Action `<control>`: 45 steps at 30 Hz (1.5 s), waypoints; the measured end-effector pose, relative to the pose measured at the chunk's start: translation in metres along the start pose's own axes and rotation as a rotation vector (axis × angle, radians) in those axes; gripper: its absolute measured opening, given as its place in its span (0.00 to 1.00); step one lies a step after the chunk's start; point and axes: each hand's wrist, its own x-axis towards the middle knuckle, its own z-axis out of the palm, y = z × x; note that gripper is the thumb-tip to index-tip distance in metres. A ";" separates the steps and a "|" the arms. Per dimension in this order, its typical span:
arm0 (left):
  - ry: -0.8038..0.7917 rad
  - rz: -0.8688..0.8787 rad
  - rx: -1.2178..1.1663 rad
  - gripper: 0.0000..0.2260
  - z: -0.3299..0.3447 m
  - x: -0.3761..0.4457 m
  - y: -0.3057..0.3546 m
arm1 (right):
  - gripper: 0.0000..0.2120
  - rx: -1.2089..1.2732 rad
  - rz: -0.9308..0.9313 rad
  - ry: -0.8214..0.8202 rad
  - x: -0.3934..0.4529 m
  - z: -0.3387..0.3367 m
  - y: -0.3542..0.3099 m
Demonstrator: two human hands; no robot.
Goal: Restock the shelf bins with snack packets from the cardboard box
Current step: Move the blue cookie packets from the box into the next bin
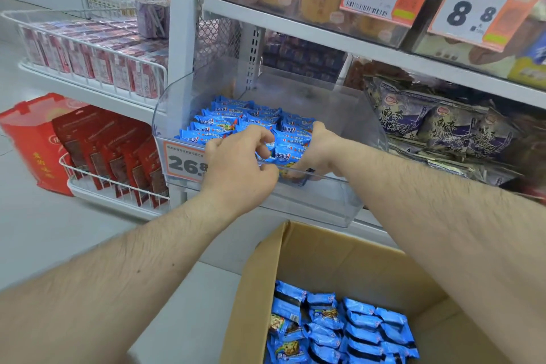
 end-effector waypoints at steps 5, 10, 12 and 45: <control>0.051 0.283 0.062 0.15 0.003 -0.012 0.021 | 0.27 -0.135 -0.036 0.227 -0.024 -0.016 0.007; -0.205 0.355 -0.129 0.10 0.020 -0.039 0.041 | 0.06 0.082 -0.522 0.685 -0.093 -0.009 0.044; -0.341 0.384 -0.083 0.09 0.032 -0.051 0.043 | 0.08 0.165 -0.603 0.655 -0.117 0.005 0.067; -1.337 -0.294 0.210 0.15 0.129 -0.110 0.023 | 0.13 -0.318 -0.155 0.076 -0.115 0.190 0.393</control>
